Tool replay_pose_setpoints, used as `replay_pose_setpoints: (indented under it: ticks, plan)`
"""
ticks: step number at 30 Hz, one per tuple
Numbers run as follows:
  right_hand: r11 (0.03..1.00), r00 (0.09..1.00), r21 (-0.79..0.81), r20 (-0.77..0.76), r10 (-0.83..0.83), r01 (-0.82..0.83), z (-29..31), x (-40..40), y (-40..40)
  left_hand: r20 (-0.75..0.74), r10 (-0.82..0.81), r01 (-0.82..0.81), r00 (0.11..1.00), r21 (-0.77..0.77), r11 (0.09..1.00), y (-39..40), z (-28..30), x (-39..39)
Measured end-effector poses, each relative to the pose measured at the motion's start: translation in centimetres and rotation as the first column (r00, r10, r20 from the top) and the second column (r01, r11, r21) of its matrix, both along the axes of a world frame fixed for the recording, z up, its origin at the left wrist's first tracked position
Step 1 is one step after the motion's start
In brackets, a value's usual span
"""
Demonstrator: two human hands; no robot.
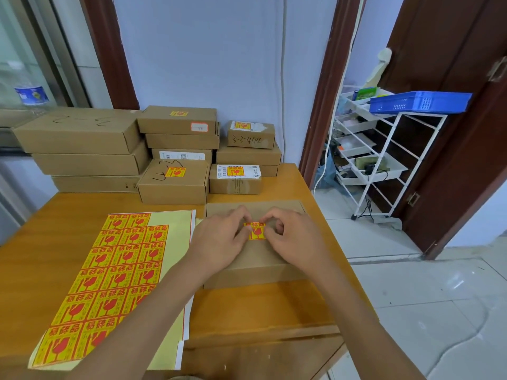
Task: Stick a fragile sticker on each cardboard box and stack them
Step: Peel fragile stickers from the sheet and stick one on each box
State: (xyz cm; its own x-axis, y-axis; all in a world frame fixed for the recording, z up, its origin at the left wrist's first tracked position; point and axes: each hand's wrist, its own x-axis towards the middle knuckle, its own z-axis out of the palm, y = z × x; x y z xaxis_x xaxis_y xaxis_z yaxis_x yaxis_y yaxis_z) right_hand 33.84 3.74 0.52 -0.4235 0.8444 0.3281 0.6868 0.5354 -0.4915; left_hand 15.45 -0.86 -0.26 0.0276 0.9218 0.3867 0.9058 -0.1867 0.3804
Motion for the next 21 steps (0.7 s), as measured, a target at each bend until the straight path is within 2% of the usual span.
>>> replay_pose_setpoints:
  ticks: [5,11,21]
  plan:
    - [0.998,0.998,0.059,0.058,-0.019,0.016,-0.12,-0.34,-0.11,0.000,0.004,-0.004,1.000,0.029,1.000,-0.28,0.18,-0.01]
    - [1.000,1.000,0.030,0.001,-0.011,0.011,0.03,-0.13,-0.03,0.020,-0.008,0.008,1.000,0.014,1.000,-0.13,0.24,-0.06]
    - [0.999,0.998,0.042,0.060,0.010,-0.012,0.13,-0.17,-0.12,0.053,0.014,-0.015,0.998,0.022,1.000,-0.43,0.36,-0.09]
